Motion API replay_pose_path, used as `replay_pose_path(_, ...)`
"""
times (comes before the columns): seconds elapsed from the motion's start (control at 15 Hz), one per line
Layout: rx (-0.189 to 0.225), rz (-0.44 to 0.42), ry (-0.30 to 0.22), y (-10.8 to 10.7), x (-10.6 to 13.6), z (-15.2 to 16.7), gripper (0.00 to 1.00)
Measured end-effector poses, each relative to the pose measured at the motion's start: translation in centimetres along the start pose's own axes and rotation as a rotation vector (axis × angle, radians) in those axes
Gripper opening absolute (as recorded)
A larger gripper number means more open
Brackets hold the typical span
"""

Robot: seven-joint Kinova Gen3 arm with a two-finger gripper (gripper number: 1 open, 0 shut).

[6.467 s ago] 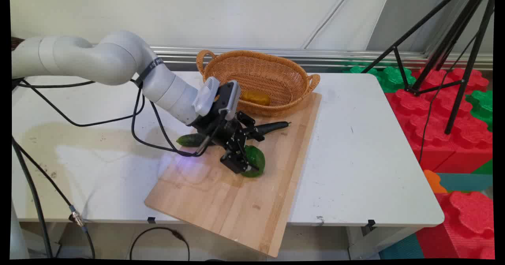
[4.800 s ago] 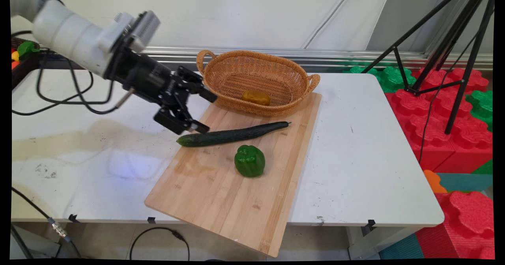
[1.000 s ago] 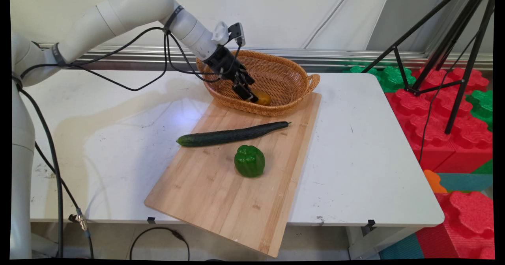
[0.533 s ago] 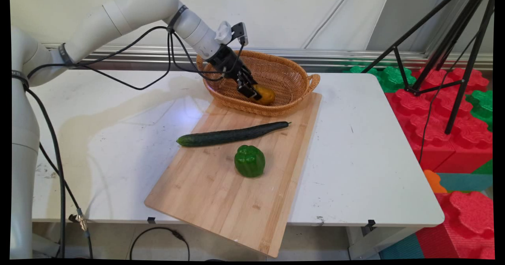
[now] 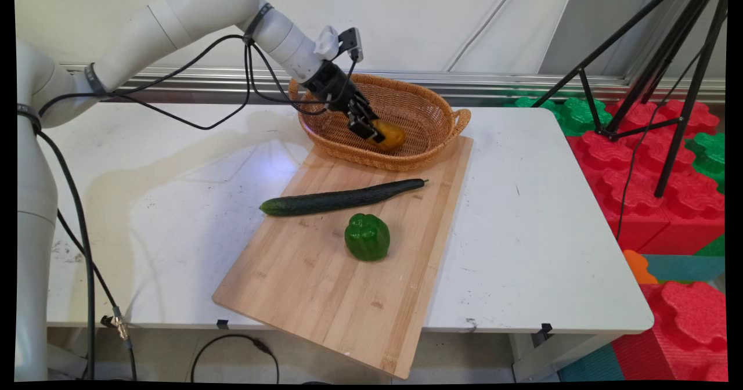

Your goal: Place the picked object on the cutting board

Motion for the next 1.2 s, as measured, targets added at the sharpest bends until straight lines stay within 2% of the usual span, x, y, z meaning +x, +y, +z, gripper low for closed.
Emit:
replay_pose_path(0.6, 0.033, 0.023, 0.052, 0.9, -0.7, -4.3, 0.00)
replay_pose_path(0.87, 0.048, 0.042, 0.082, 2.0, -1.1, -7.5, 0.00)
replay_pose_path(1.2, 0.044, 0.057, 0.112, 4.5, -2.3, -11.9, 0.00)
